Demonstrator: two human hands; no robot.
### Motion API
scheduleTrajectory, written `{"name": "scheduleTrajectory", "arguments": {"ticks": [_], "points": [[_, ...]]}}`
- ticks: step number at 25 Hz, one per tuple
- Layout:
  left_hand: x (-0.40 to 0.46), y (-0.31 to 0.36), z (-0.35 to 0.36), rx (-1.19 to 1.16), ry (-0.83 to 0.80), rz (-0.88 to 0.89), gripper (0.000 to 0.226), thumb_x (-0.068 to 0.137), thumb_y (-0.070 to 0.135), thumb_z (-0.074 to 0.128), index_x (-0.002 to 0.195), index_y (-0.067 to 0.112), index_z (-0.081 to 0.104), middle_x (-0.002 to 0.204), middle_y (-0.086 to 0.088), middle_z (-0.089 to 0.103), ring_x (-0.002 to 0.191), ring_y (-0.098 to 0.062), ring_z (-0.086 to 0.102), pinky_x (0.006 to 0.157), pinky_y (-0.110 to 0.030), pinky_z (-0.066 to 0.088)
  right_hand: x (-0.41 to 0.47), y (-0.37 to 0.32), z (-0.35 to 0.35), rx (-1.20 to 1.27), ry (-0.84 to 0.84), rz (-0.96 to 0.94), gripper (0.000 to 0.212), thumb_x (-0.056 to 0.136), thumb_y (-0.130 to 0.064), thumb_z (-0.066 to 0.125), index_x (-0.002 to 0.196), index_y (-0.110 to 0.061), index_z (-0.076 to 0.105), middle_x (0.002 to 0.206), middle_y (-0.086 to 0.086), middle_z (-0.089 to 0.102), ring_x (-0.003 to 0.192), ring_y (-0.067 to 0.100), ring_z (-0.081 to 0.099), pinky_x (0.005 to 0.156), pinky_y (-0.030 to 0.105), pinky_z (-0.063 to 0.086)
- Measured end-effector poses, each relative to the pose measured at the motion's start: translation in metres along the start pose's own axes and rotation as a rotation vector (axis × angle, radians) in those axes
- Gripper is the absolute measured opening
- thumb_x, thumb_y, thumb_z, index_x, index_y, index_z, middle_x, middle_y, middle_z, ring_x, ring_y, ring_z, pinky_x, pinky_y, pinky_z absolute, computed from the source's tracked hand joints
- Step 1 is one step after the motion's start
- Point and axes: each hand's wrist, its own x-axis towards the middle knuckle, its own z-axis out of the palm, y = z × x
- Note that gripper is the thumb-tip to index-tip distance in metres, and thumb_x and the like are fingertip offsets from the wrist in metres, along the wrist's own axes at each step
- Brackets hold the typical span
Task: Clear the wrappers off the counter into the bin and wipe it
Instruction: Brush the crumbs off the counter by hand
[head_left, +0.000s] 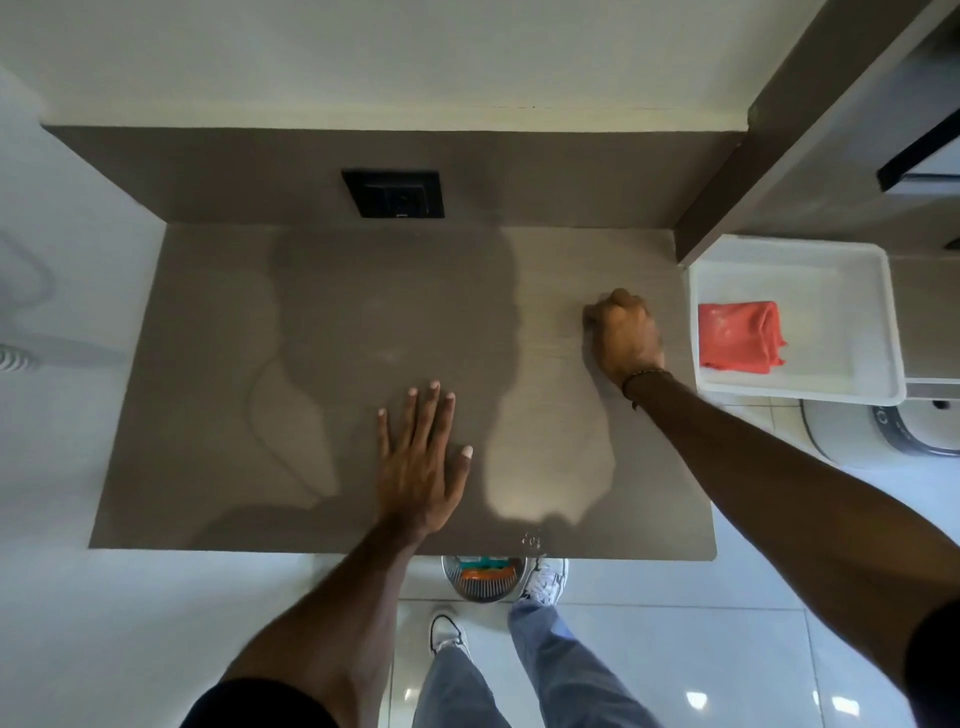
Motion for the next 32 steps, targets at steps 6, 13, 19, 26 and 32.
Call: {"name": "scheduleTrajectory", "arguments": {"ticks": [6, 13, 19, 26, 32], "points": [[-0.001, 0.001, 0.000, -0.004, -0.019, -0.004, 0.073, 0.099, 0.057, 0.026, 0.162, 0.024, 0.013, 0.173, -0.001, 0.008, 0.160, -0.025, 0.009, 0.126, -0.063, 0.014, -0.065, -0.028, -0.003, 0.143, -0.043, 0.137, 0.018, 0.076, -0.020, 0.062, 0.092, -0.020, 0.072, 0.096, 0.007, 0.069, 0.087, 0.030, 0.066, 0.066, 0.026, 0.042], [-0.011, -0.001, -0.008, -0.027, -0.027, 0.059, 0.071, 0.099, 0.050, 0.035, 0.160, 0.015, 0.023, 0.171, -0.007, 0.017, 0.159, -0.029, 0.014, 0.125, -0.065, 0.013, -0.221, -0.086, 0.026, 0.365, -0.022, 0.097, 0.016, 0.075, -0.017, 0.065, 0.087, -0.024, 0.072, 0.090, -0.004, 0.071, 0.070, 0.010, 0.060, 0.060, 0.019, 0.047], [-0.055, -0.029, -0.008, -0.014, -0.095, 0.159, 0.071, 0.104, 0.050, 0.028, 0.162, 0.013, 0.011, 0.173, -0.008, 0.004, 0.160, -0.027, 0.005, 0.129, -0.059, 0.010, -0.312, -0.118, 0.063, 0.400, -0.048, 0.063, 0.013, 0.078, -0.014, 0.068, 0.090, -0.018, 0.072, 0.096, -0.003, 0.073, 0.072, 0.008, 0.060, 0.066, 0.025, 0.055], [-0.090, -0.030, -0.022, -0.059, -0.162, 0.134, 0.070, 0.105, 0.051, 0.021, 0.162, 0.013, 0.008, 0.173, -0.008, 0.001, 0.160, -0.028, -0.001, 0.130, -0.055, 0.005, -0.314, -0.114, 0.037, 0.313, -0.007, 0.116, 0.012, 0.078, -0.021, 0.066, 0.089, -0.021, 0.071, 0.083, -0.006, 0.072, 0.066, 0.008, 0.057, 0.064, 0.026, 0.054], [-0.072, 0.013, -0.058, -0.103, -0.153, 0.191, 0.074, 0.102, 0.059, 0.012, 0.161, 0.017, -0.003, 0.172, -0.005, -0.010, 0.159, -0.028, -0.009, 0.130, -0.054, 0.003, -0.283, -0.069, -0.027, 0.222, 0.076, 0.198, 0.016, 0.082, -0.033, 0.063, 0.090, -0.020, 0.069, 0.086, -0.002, 0.071, 0.076, 0.023, 0.068, 0.065, 0.032, 0.056]]}}
